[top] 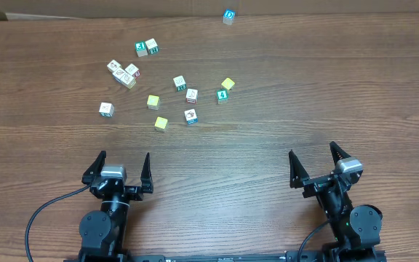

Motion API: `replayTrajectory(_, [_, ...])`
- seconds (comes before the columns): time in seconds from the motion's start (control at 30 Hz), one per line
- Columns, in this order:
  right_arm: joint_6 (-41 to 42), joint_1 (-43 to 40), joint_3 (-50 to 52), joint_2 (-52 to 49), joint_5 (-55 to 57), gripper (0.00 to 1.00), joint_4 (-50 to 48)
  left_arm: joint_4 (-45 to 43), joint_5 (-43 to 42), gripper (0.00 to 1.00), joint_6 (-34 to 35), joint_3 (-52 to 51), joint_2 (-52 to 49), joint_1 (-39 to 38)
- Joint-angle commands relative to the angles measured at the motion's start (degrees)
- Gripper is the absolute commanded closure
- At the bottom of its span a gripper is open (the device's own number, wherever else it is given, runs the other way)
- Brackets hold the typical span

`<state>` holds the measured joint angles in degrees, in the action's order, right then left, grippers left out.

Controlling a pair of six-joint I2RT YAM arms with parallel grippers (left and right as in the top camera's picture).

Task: Form a tower

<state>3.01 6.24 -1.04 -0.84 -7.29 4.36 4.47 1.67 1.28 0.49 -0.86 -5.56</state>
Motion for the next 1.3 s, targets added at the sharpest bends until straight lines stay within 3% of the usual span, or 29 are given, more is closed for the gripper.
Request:
replayTrajectory(0.0, [0.15, -0.37, 0.57, 0.68, -0.28, 0.0, -0.17, -0.15, -0.44, 0.0, -0.9, -0.2, 0.59, 0.39])
replayTrajectory(1.27, [0.17, -0.37, 0.57, 0.68, -0.5, 0.0, -1.05, -0.13, -0.46, 0.01, -0.92, -0.2, 0.59, 0.39])
